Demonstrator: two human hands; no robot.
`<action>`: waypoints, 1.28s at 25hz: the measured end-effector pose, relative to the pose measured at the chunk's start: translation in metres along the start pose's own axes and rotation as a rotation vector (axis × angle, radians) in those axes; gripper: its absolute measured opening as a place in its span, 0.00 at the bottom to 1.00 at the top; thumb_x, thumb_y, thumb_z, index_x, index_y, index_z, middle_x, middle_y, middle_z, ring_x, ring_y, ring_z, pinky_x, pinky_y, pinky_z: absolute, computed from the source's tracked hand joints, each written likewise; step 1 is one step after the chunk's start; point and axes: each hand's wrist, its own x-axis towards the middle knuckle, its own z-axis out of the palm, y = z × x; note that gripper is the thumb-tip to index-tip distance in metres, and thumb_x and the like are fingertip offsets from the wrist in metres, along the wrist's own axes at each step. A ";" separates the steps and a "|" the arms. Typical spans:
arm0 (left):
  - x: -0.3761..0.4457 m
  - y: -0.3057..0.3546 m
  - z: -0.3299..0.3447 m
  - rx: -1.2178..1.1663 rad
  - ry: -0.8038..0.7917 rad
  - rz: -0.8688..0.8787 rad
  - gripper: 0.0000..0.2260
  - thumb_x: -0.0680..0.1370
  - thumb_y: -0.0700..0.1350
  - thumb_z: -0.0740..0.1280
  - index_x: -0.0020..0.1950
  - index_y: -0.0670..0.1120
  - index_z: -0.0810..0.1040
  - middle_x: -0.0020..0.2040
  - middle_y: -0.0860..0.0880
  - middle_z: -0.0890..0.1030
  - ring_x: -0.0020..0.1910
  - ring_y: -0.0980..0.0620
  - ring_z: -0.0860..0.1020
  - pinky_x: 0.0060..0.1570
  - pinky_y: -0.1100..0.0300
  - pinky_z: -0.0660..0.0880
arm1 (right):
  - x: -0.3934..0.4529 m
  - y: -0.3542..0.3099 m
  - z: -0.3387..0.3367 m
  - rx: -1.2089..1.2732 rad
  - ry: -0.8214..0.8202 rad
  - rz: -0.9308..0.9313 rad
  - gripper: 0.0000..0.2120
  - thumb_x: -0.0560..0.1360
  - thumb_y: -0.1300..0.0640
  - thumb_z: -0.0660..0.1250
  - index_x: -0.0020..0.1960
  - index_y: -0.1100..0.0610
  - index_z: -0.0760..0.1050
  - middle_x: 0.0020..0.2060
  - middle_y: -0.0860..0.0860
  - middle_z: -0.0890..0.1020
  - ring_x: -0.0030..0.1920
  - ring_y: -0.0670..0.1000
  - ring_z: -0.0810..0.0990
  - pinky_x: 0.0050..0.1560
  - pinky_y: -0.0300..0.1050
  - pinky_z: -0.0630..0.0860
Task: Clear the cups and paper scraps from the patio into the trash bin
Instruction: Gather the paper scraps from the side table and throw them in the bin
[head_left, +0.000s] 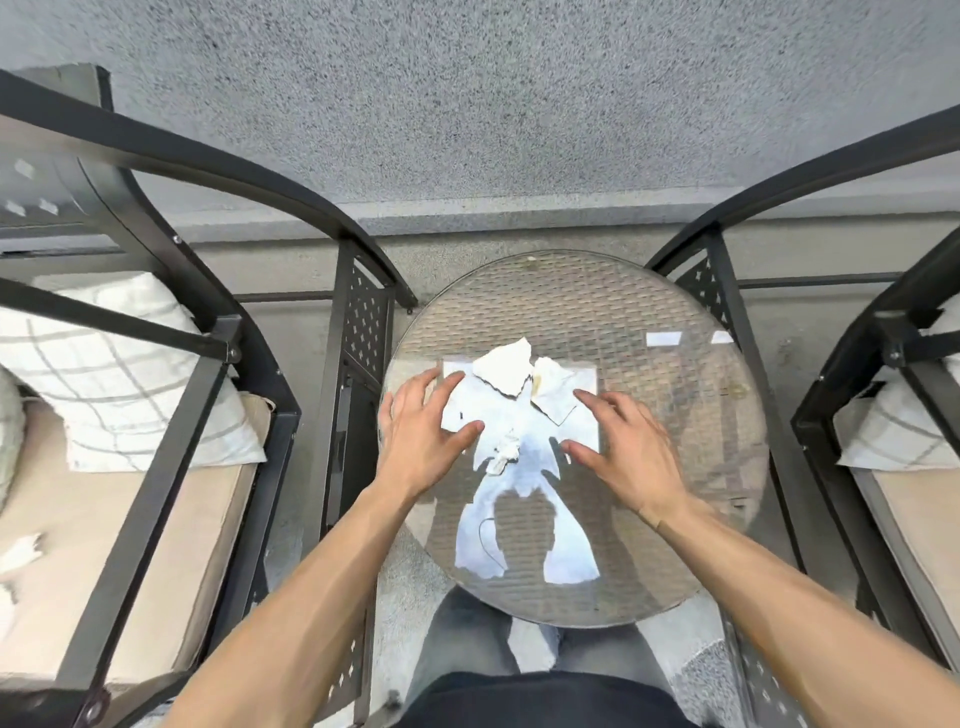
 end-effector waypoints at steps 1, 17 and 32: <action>0.003 -0.009 0.005 0.007 -0.020 -0.025 0.28 0.74 0.62 0.66 0.72 0.57 0.65 0.72 0.50 0.66 0.72 0.48 0.61 0.70 0.43 0.55 | 0.003 -0.002 0.009 0.003 -0.020 0.011 0.29 0.72 0.41 0.68 0.70 0.49 0.67 0.60 0.51 0.74 0.60 0.56 0.73 0.57 0.53 0.73; 0.037 -0.067 0.078 -0.029 -0.285 -0.094 0.16 0.76 0.51 0.68 0.63 0.52 0.75 0.58 0.49 0.71 0.53 0.48 0.76 0.53 0.51 0.75 | 0.037 -0.056 0.136 -0.220 -0.186 0.124 0.19 0.75 0.45 0.64 0.64 0.49 0.72 0.57 0.48 0.78 0.56 0.51 0.77 0.45 0.45 0.73; 0.104 -0.011 0.074 -0.176 -0.366 0.035 0.19 0.79 0.45 0.65 0.70 0.53 0.69 0.54 0.48 0.78 0.54 0.50 0.76 0.54 0.52 0.75 | 0.073 0.008 0.083 0.199 -0.035 0.253 0.14 0.73 0.61 0.69 0.56 0.48 0.79 0.49 0.47 0.81 0.52 0.49 0.76 0.49 0.43 0.74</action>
